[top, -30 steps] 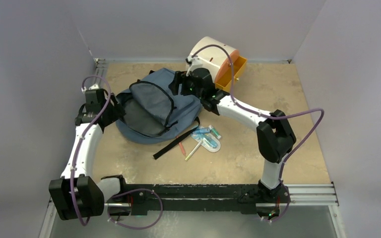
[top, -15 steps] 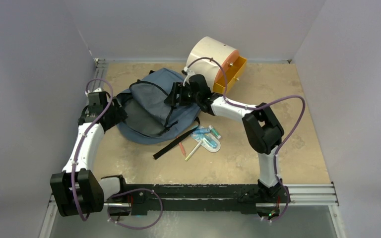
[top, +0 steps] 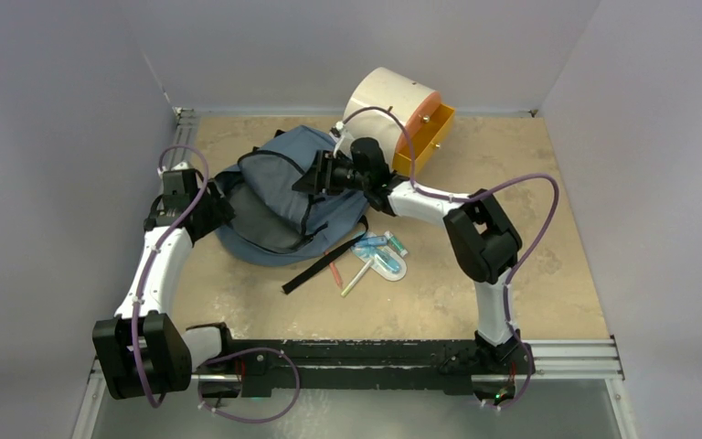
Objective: Pack the student bag
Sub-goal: Zip the student bag at the center of the board.
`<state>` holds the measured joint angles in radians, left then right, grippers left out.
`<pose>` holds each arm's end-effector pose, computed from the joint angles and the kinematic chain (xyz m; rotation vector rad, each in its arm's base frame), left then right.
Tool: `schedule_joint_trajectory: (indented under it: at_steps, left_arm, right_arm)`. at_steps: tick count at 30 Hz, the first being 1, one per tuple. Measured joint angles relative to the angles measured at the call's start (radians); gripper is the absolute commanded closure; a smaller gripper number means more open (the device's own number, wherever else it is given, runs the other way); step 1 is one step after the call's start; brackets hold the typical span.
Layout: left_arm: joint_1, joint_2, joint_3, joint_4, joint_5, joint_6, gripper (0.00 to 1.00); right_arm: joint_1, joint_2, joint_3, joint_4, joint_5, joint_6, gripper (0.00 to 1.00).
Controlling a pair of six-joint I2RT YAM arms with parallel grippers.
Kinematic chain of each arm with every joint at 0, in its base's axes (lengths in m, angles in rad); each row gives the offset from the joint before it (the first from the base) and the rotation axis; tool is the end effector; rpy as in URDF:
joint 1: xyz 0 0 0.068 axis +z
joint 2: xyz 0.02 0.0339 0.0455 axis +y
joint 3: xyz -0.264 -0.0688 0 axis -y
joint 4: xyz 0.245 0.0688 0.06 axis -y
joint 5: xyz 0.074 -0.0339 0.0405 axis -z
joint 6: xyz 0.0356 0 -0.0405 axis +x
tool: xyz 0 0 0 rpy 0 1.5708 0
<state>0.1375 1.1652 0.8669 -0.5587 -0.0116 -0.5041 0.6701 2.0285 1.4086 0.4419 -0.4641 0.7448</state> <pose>0.2371 0.0332 0.2586 -0.7723 2.3077 -0.1515 0.3625 0.3076 0.2381 -0.3082 1.9377 1.3917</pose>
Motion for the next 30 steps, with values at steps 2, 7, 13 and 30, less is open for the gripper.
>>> schedule_joint_trajectory:
  at_steps: [2, 7, 13, 30]
  left_arm:
    - [0.000, 0.000, 0.000, 0.001, 0.000, 0.000, 0.34]
    - [0.000, 0.000, 0.000, 0.000, -0.014, 0.000, 0.35]
    - [0.000, -0.006, 0.003, -0.025, -0.061, 0.000, 0.34]
    - [0.006, -0.165, 0.184, -0.119, -0.148, 0.024, 0.36]
  right_arm:
    - [0.005, 0.000, -0.002, 0.015, -0.010, 0.003, 0.39]
    - [0.037, 0.000, -0.003, 0.027, -0.027, -0.002, 0.39]
    - [0.135, 0.000, 0.048, -0.038, -0.024, -0.069, 0.37]
    - [0.232, -0.080, 0.029, -0.168, 0.216, -0.233, 0.34]
